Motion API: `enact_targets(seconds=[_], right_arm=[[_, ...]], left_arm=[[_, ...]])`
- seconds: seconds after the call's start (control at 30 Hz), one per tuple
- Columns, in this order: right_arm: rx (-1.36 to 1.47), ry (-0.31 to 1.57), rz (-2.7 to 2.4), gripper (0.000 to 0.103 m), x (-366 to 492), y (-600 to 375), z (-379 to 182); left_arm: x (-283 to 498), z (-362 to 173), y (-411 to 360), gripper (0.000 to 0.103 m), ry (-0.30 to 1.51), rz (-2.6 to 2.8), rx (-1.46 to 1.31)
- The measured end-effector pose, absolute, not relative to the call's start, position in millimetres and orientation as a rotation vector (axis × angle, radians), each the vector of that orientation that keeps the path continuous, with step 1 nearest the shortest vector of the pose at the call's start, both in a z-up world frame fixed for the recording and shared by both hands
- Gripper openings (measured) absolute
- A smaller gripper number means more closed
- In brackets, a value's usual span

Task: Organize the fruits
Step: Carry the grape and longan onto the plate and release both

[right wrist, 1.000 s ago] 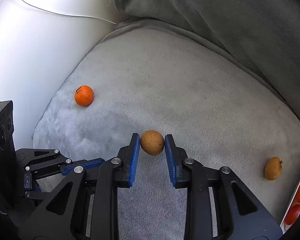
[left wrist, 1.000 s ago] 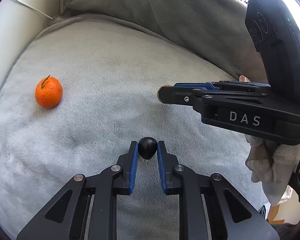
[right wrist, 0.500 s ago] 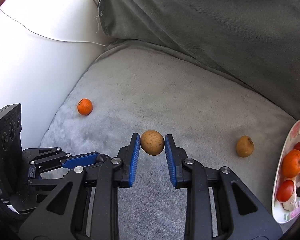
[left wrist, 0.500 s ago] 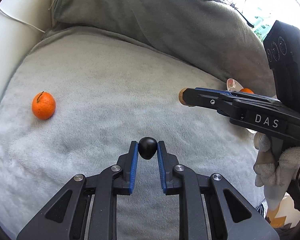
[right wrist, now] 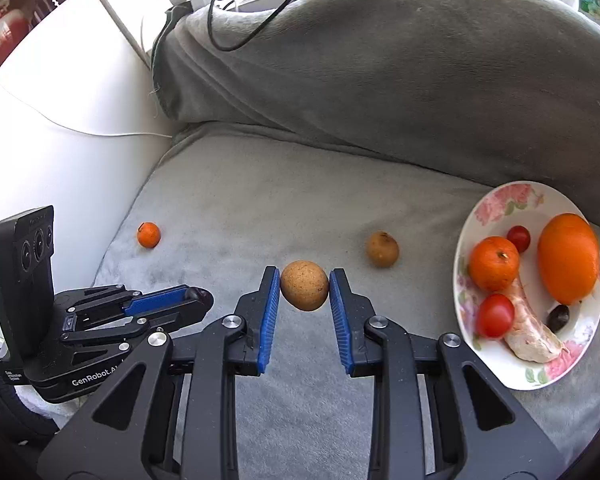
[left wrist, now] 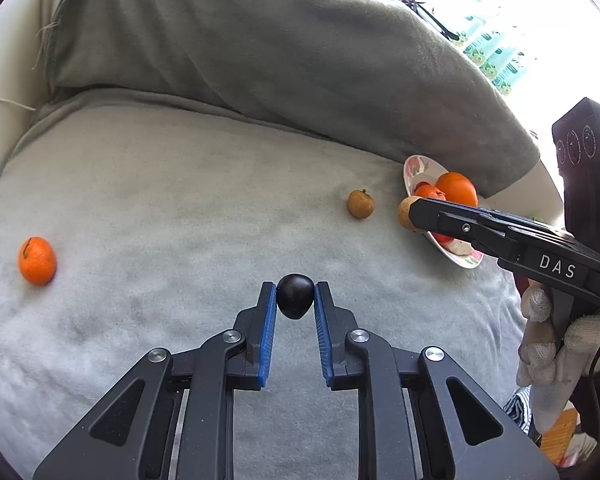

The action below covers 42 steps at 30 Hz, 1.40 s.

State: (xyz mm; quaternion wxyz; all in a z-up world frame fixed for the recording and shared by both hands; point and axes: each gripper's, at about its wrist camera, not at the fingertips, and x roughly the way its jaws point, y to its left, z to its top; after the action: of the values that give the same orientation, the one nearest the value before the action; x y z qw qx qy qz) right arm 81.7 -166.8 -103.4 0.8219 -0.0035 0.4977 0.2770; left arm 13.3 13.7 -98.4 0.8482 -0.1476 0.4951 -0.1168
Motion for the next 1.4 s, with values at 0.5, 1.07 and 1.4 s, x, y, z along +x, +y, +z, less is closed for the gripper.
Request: enact_targets(seconds=[0.5, 1.07, 1.4], right_arm=[[0.118, 1.026, 0.398, 0.027, 79.1, -263.2, -96.9], [0.186, 1.025, 0.266, 0.027, 80.0, -323.8, -103.9], [0.195, 1.034, 0.212, 0.027, 84.7, -349.0, -113.8]], left_arm=[[56.1, -87.4, -54.2, 0.017, 1.033, -0.390, -0.226], [102.2, -71.1, -123.3, 0.018, 1.007, -0.523, -0.133], [118.7, -72.6, -154.3, 0.018, 1.018, -0.562, -0.106]])
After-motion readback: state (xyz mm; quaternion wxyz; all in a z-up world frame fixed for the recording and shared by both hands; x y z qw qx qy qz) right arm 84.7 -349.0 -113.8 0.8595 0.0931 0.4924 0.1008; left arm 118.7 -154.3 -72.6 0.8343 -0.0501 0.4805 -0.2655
